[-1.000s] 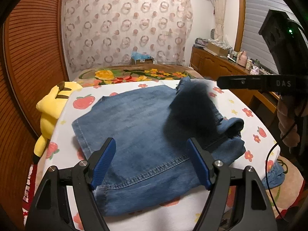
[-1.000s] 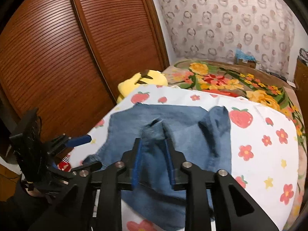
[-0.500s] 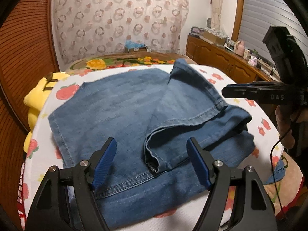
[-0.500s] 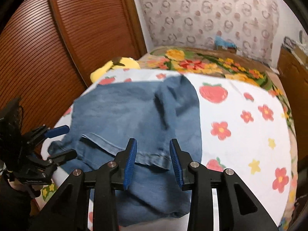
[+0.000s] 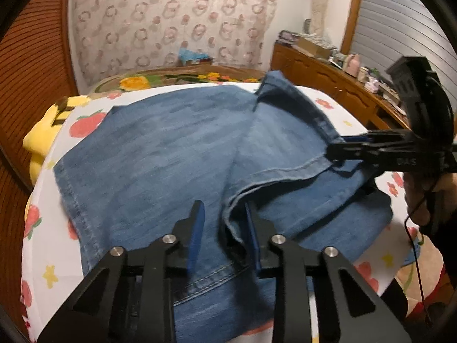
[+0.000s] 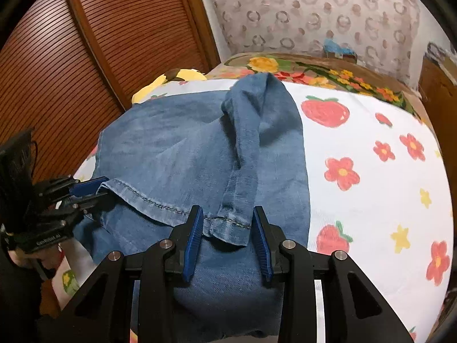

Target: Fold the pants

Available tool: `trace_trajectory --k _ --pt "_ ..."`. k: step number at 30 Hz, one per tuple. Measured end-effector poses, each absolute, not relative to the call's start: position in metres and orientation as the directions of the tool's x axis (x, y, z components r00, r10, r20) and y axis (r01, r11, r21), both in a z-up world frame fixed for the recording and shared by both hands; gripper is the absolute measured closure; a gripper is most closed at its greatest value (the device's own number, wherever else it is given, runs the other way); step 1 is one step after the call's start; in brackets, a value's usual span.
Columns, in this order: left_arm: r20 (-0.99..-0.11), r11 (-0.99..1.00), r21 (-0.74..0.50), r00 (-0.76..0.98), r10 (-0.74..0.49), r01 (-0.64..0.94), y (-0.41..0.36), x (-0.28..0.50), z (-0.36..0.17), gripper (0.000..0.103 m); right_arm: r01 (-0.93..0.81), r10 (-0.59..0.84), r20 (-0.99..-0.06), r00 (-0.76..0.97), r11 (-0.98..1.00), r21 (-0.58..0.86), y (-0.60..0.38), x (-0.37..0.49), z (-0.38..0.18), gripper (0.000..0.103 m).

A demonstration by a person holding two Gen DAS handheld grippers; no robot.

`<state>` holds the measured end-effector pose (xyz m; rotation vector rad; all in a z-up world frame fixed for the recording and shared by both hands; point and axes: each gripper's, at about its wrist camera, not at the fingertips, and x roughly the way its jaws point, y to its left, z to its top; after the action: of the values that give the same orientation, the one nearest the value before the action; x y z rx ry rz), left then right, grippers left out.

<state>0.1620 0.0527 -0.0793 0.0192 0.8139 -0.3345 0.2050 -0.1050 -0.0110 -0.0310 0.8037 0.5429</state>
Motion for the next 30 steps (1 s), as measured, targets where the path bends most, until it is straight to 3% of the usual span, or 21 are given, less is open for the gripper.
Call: trace_trajectory --k 2,5,10,18,24,30 --pt "-0.722 0.943 -0.087 0.632 -0.283 0.322 0.045 0.161 -0.079 0.083 -0.484 0.452 -0.679 0.579 0.860 0.160 -0.109 0.202 -0.009 0.083" --pt "-0.722 0.932 -0.067 0.628 -0.291 0.355 0.037 0.157 -0.077 0.092 -0.502 0.466 -0.663 0.586 0.851 0.154 -0.113 0.197 -0.005 0.091" --pt "-0.690 0.913 -0.076 0.640 -0.338 0.401 0.029 0.148 -0.056 0.096 -0.512 0.473 -0.620 0.626 0.849 0.131 -0.121 0.191 0.013 0.093" --pt "-0.579 0.891 -0.088 0.706 -0.409 0.445 0.027 0.125 0.023 0.098 -0.511 0.467 -0.526 0.711 0.857 0.070 -0.122 0.182 0.075 0.093" --pt "-0.509 0.904 -0.071 0.764 -0.396 0.422 0.049 0.111 0.071 0.099 -0.530 0.471 -0.480 0.740 0.848 0.014 -0.099 0.172 0.112 0.094" --pt "-0.508 0.932 -0.081 0.790 -0.343 0.352 0.090 0.103 0.069 0.099 -0.582 0.509 -0.463 0.726 0.813 -0.019 -0.066 0.163 0.124 0.093"
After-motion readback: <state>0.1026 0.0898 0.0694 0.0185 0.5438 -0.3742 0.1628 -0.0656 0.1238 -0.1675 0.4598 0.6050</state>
